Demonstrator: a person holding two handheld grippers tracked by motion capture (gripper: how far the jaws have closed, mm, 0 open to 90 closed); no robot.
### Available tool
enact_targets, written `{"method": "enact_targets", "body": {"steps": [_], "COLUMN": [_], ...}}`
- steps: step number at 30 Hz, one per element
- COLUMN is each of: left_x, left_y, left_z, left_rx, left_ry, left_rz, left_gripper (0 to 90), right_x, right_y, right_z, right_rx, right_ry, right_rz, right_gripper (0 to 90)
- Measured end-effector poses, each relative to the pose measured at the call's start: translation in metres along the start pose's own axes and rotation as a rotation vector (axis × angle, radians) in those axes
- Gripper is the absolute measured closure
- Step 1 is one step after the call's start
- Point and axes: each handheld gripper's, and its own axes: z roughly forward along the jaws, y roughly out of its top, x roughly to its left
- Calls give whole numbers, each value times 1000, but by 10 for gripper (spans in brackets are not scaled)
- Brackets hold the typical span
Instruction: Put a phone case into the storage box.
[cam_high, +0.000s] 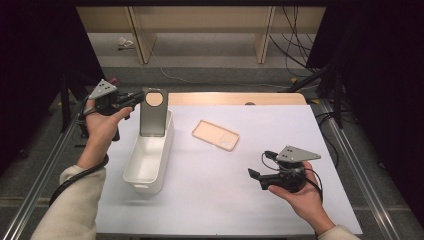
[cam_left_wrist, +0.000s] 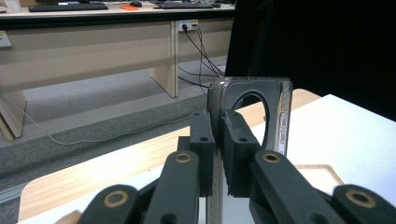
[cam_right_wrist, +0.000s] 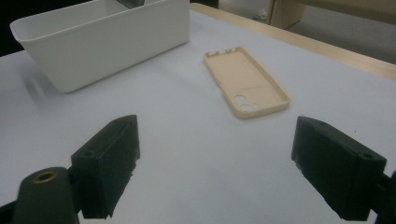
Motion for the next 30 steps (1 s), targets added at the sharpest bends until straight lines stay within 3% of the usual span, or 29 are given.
{"method": "enact_targets", "body": {"steps": [30], "left_x": [11], "left_y": [-8], "left_z": [17], "left_rx": [28], "left_ry": [0], "left_rz": [-28], "left_gripper": [834], "right_x": [0], "right_y": [0], "right_z": [0], "right_rx": [-1], "right_ry": [1], "right_rz": [2], "right_gripper": [162]}}
